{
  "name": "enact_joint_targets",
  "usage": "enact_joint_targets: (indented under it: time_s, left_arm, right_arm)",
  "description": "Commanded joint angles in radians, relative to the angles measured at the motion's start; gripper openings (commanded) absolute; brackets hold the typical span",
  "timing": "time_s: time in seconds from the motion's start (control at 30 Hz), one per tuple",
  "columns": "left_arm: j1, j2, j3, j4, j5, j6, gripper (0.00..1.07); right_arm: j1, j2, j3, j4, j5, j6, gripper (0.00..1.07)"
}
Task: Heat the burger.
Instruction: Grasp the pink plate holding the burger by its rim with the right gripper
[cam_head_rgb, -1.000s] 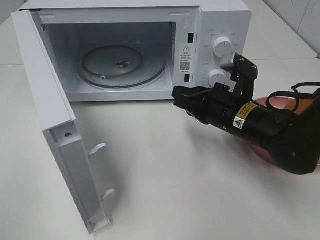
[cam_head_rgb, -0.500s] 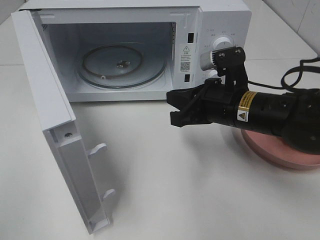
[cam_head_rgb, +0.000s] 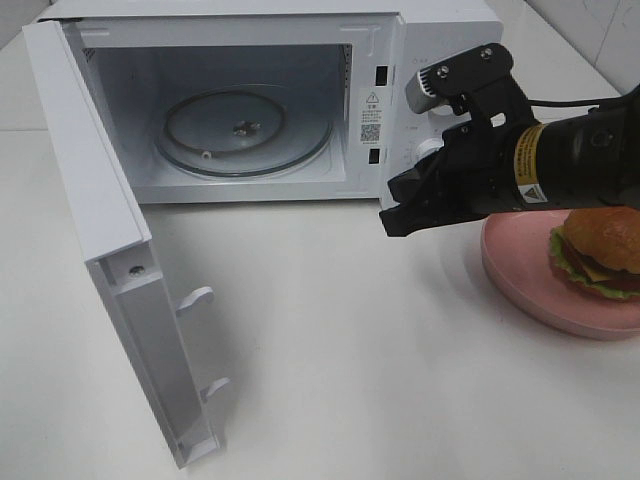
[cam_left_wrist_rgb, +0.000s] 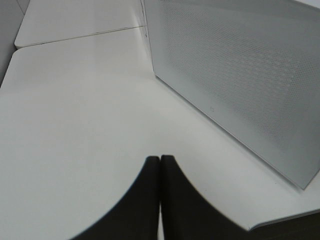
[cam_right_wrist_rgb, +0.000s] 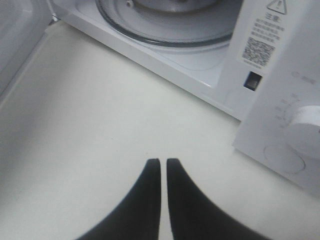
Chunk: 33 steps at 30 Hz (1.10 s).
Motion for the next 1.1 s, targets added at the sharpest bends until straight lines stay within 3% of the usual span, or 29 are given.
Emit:
enact_joint_targets:
  time_s: [0.03,0.4,0.6,0.67,0.77,0.83,0.87,0.93,0.97,1.0,1.03,1.1]
  left_arm:
    - [-0.002,-0.020,0.003,0.001,-0.011,0.002,0.00]
    - [-0.002,-0.020,0.003,0.001,-0.011,0.002,0.00]
    - [-0.002,-0.020,0.003,0.001,-0.011,0.002,0.00]
    - [-0.002,-0.020,0.003,0.001,-0.011,0.002,0.00]
    - [-0.002,-0.020,0.003,0.001,-0.011,0.002,0.00]
    - [-0.002,-0.020,0.003,0.001,-0.011,0.002,0.00]
    - [-0.002,-0.020,0.003,0.001,-0.011,0.002,0.00]
    - [-0.002,-0.020,0.003,0.001,-0.011,0.002,0.00]
    - [-0.002,-0.020,0.003,0.001,-0.011,0.002,0.00]
    - [-0.002,-0.020,0.003,0.001,-0.011,0.002,0.00]
    - [-0.002,-0.020,0.003,0.001,-0.011,0.002,0.00]
    - [-0.002,-0.020,0.003,0.001,-0.011,0.002,0.00]
  right_arm:
    - [-0.001,-0.018,-0.010,-0.033,0.049,0.070,0.08]
    - [-0.001,-0.018,-0.010,-0.015,0.274,0.114,0.09]
    - [-0.001,-0.018,-0.010,0.092,0.381,0.080,0.10]
    - [-0.001,-0.024,-0.010,0.295,0.466,-0.101,0.10]
    - [-0.001,-0.030,-0.011,0.369,0.485,-0.177,0.10]
    - [-0.001,-0.050,-0.045,0.710,0.581,-0.497,0.10]
    - [-0.001,-0.050,-0.045,0.710,0.581,-0.497,0.10]
    - [-0.001,-0.052,-0.100,0.954,0.726,-0.781,0.10]
    - [-0.001,-0.052,-0.100,0.954,0.726,-0.781,0.10]
    - [-0.001,-0.052,-0.137,1.079,0.814,-0.920,0.11]
    - [-0.001,-0.052,-0.137,1.079,0.814,-0.920,0.11]
    - [-0.001,-0.052,-0.179,1.204,0.884,-1.030,0.13]
